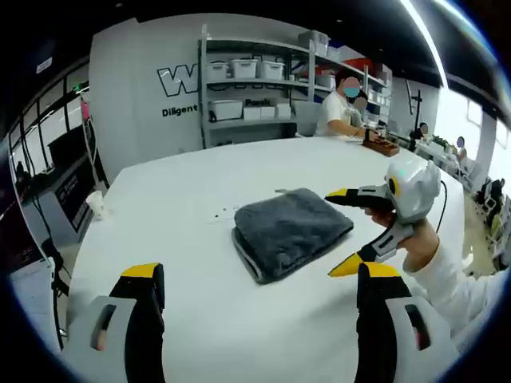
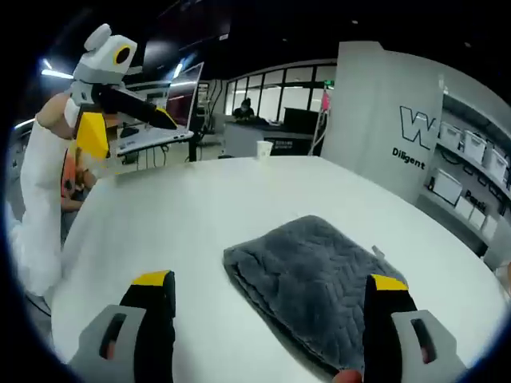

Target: Open the folded towel by lifting each exposed corner and separating the folded layers until the towel lies flat within the target outline without major curled edges

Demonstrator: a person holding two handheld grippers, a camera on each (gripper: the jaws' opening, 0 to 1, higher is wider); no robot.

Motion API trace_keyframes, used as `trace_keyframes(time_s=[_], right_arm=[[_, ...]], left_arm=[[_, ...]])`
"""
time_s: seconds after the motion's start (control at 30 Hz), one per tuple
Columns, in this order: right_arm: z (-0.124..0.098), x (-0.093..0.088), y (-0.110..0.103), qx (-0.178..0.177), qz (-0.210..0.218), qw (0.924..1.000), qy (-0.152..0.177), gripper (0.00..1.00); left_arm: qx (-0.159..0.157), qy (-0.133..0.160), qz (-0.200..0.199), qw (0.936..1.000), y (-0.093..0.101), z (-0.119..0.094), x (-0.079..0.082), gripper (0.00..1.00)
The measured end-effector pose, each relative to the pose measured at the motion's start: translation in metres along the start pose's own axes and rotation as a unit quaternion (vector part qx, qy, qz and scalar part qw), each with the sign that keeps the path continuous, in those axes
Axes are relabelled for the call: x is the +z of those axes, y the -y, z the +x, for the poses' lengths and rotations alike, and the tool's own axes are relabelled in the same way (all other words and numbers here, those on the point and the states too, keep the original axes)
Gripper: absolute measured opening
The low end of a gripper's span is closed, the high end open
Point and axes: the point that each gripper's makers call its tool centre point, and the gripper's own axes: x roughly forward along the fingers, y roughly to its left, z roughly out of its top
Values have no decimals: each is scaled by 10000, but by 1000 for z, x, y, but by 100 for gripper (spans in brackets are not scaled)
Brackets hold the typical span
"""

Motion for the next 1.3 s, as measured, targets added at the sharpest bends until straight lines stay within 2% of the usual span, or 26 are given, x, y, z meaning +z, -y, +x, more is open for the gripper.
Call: trace_keyframes(time_s=[0.13, 0.23, 0.3, 0.53, 0.73, 0.93, 1.3], right_arm=[[10, 0, -5, -225, -537, 9983, 47, 86], [19, -1, -14, -170, -550, 9983, 38, 86], [25, -3, -19, -198, -716, 9972, 4, 83], [41, -5, -32, -213, -1173, 9928, 133, 62], [58, -11, -48, -27, -1643, 9864, 85, 48], [69, -17, -53, 132, -1760, 9843, 60, 36], [78, -27, -43, 148, -1841, 9828, 30, 15]], left_arm=[[-67, 35, -7, 10000, 3, 0, 0, 100], [-54, 33, -3, 10000, 3, -1, -1, 100], [-74, 55, 1, 10000, 4, -1, 1, 100], [-71, 51, 4, 10000, 3, 0, 3, 100], [-91, 69, 25, 9999, 4, -1, 5, 100], [-90, 69, 26, 9999, 5, -1, 4, 100], [-76, 87, 32, 9999, 7, -2, 4, 100]])
